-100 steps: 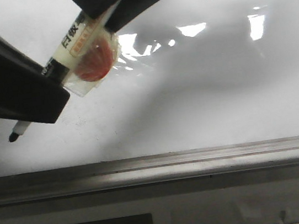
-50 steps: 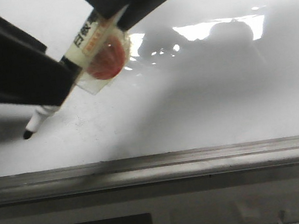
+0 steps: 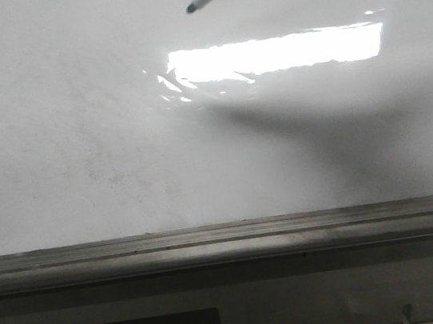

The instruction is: Write number 6 on whiteboard

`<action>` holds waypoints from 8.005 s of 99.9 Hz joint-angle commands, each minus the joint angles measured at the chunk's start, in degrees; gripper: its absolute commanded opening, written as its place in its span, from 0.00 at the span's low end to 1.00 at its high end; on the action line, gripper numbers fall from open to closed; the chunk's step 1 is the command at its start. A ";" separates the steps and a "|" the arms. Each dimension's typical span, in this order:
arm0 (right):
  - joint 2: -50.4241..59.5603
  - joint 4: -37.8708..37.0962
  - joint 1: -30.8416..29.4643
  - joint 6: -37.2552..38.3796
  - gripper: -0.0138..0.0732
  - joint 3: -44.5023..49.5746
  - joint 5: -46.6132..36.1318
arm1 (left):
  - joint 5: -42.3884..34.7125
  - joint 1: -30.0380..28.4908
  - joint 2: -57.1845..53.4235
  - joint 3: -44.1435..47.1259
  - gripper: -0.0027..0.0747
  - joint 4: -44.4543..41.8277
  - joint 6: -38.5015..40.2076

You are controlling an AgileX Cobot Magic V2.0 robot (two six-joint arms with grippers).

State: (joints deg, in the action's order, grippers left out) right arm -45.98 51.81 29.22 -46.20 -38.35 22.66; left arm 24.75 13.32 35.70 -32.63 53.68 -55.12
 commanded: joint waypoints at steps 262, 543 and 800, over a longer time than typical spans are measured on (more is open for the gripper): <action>-22.60 -9.91 -0.52 6.58 0.11 -32.43 38.96 | 4.45 26.91 23.88 -8.70 0.60 22.05 -25.77; -5.34 -12.78 -19.97 8.48 0.70 -19.31 34.76 | -34.85 26.82 18.90 2.14 0.38 40.59 -7.81; 46.47 -8.27 -19.97 6.17 0.08 25.32 -5.63 | -31.58 26.82 -32.78 21.21 0.01 23.05 -20.89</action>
State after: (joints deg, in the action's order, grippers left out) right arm 0.61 42.31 9.46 -39.36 -11.62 21.06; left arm -7.04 40.31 2.21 -9.87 86.34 -78.91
